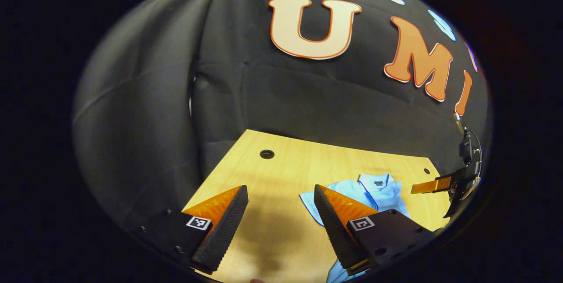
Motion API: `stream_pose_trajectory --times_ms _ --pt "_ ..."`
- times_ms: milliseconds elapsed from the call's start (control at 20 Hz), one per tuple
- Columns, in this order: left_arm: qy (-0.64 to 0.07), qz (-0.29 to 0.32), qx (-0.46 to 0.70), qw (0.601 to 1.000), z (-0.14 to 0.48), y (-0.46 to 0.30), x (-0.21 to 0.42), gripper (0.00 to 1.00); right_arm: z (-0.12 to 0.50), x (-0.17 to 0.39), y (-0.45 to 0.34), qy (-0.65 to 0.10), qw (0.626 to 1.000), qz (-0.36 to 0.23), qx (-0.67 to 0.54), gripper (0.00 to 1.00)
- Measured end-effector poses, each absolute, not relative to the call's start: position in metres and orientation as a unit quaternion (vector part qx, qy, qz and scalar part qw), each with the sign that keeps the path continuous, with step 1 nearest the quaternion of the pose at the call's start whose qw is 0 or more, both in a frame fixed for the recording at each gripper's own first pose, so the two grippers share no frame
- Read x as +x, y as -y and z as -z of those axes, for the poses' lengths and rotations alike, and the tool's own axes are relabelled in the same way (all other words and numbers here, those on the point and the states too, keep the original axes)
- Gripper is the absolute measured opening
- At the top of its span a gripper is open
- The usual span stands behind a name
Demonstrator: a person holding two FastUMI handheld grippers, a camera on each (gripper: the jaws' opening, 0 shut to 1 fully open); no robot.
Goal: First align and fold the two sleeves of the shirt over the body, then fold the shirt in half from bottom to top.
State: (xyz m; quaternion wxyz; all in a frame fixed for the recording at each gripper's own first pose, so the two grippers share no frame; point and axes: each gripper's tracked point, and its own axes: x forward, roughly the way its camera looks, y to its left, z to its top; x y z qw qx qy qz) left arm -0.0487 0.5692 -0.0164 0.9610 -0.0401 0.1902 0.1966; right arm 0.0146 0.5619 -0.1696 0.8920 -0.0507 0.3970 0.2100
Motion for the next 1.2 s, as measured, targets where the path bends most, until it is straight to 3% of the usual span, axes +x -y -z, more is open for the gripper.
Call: stream_pose_trajectory --times_ms 200,750,1200 --pt "-0.239 -0.165 -0.068 0.954 0.035 -0.550 -0.010 0.98 0.159 0.007 -0.536 -0.403 0.892 -0.206 -0.010 0.98" --pt "-0.369 -0.154 -0.043 0.915 0.113 -0.539 0.077 0.98 0.164 0.015 -0.449 -0.419 0.891 -0.170 0.048 0.98" --pt "-0.440 -0.182 -0.087 0.875 0.186 -0.536 0.091 0.99 0.191 0.028 -0.388 -0.448 0.881 -0.137 0.066 0.98"
